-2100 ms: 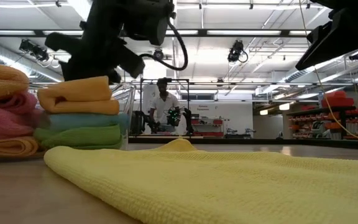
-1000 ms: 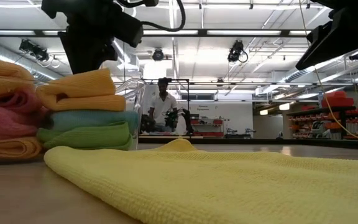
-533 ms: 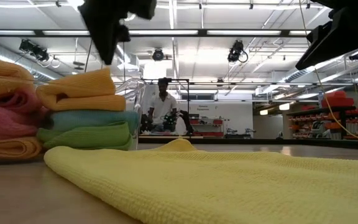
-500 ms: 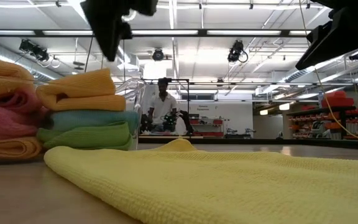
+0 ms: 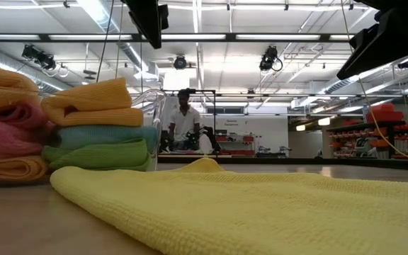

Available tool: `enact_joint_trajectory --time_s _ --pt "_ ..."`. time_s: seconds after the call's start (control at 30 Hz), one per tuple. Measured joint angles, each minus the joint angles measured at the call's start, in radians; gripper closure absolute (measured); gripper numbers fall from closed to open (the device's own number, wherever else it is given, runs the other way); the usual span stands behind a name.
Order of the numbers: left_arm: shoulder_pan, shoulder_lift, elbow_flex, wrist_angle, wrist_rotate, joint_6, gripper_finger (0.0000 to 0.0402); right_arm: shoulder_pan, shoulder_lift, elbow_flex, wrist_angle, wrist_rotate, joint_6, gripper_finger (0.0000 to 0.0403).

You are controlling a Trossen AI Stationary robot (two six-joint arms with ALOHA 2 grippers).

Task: Fold microfiber towels
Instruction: Fold the yellow microfiber cloth

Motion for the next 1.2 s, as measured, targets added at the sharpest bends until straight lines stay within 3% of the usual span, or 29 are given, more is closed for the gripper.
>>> enact_joint_trajectory --time_s 0.27,0.87,1.2 --pt "0.0 0.0 0.0 0.027 0.0 0.0 0.031 0.0 0.0 0.0 0.0 0.0 0.0 0.0261" --pt "-0.016 0.008 -0.001 0.396 0.0 0.069 0.0318 0.0 0.0 0.0 0.0 0.0 -0.001 0.0261" --pt "-0.019 0.069 -0.002 0.427 0.0 0.071 0.0312 0.0 0.0 0.0 0.0 0.0 0.0 0.026"
